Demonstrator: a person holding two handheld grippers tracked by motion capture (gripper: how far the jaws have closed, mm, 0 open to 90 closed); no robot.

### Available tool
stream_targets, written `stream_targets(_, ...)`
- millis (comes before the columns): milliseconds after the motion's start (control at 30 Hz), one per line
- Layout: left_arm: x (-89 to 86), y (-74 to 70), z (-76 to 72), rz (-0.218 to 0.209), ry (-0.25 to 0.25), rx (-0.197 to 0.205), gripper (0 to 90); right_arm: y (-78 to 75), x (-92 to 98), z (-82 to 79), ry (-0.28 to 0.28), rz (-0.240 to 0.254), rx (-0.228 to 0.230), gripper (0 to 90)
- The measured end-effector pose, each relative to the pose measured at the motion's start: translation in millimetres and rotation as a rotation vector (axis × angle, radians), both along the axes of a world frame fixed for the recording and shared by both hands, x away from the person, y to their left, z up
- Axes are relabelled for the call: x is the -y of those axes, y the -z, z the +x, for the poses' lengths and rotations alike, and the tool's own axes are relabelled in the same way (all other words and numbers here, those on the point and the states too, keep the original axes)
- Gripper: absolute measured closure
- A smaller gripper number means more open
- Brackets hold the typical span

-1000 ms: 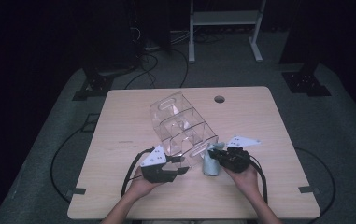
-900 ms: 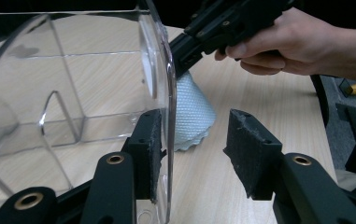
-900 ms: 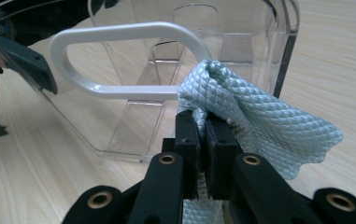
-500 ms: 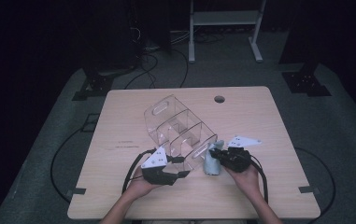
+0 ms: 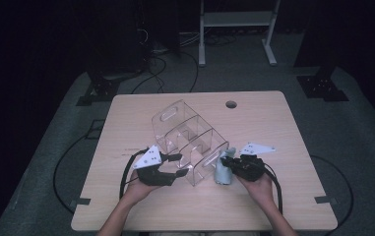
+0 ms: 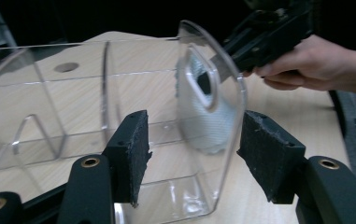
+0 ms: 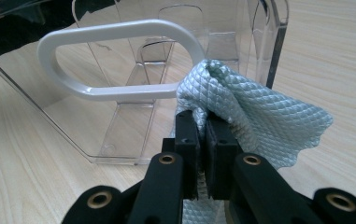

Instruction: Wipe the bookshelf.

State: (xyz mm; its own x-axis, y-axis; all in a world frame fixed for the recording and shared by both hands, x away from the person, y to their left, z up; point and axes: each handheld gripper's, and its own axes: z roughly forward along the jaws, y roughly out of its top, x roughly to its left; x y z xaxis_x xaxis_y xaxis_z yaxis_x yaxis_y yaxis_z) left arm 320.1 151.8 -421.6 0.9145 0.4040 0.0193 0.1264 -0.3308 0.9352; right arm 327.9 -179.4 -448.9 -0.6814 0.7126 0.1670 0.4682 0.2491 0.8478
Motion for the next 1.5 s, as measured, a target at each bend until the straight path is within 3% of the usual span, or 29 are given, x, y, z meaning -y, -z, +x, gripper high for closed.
stream_targets(300,-7.4,0.1,13.3,0.005,-0.115,-0.01,29.9,0.0,0.9,0.8,-0.001,0.008,-0.014,84.8)
stream_targets(600,-9.6,-3.6,31.4,0.019,-0.193,0.015,9.9,0.1,1.2,1.1,-0.003,0.013,-0.019,84.7)
stream_targets(833,-11.7,4.3,43.7,0.035,-0.242,0.029,5.7,0.2,1.7,1.4,-0.007,0.014,-0.02,84.7)
stream_targets(900,-13.4,5.0,46.4,0.022,-0.254,0.029,5.0,0.2,1.6,1.5,-0.007,0.014,-0.02,84.7)
stream_targets(1000,-13.8,7.3,49.8,0.015,-0.256,0.033,4.7,0.1,1.8,1.5,-0.008,0.012,-0.019,84.7)
stream_targets(1333,-6.0,19.9,61.0,0.048,-0.244,-0.01,4.7,0.0,4.9,2.2,-0.007,0.012,-0.02,84.6)
stream_targets(1500,-5.5,23.0,64.4,0.033,-0.23,-0.028,6.5,-0.4,6.6,3.6,-0.012,0.025,-0.024,84.6)
